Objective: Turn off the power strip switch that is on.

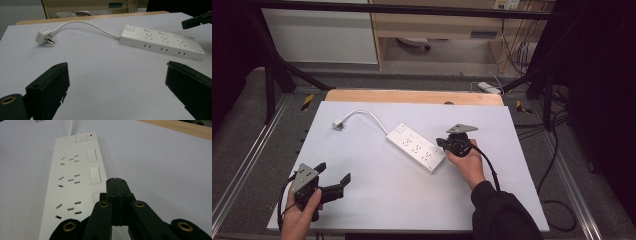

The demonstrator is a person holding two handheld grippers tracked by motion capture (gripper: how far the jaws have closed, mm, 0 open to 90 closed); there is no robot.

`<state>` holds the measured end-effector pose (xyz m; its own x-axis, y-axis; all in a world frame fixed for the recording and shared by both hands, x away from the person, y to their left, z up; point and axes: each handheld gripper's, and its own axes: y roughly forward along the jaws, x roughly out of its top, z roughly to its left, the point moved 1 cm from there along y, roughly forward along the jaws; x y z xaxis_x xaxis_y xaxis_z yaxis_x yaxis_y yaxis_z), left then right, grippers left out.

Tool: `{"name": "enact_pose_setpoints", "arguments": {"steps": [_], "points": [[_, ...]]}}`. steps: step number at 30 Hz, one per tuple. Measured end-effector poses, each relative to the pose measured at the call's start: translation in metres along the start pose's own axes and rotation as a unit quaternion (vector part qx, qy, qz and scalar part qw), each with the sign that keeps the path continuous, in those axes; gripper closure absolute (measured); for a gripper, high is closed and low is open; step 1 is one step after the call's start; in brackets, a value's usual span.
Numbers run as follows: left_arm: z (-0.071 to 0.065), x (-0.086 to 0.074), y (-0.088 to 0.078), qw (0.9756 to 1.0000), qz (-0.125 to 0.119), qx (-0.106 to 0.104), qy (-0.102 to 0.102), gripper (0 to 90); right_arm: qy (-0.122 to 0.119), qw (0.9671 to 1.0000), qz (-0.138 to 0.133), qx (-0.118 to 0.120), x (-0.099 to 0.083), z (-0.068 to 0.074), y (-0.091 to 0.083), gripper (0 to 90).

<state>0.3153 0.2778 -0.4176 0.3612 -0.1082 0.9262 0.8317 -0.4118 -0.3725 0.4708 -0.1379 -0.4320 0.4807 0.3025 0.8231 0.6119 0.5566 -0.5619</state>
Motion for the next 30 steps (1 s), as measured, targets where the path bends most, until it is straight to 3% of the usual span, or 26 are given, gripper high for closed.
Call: {"name": "enact_pose_setpoints", "arguments": {"steps": [30], "points": [[0.000,0.000,0.000,1.0000,0.001,0.001,0.006,5.2,-0.001,1.0000,0.001,0.003,-0.012,0.003,0.005,90.0]]}}
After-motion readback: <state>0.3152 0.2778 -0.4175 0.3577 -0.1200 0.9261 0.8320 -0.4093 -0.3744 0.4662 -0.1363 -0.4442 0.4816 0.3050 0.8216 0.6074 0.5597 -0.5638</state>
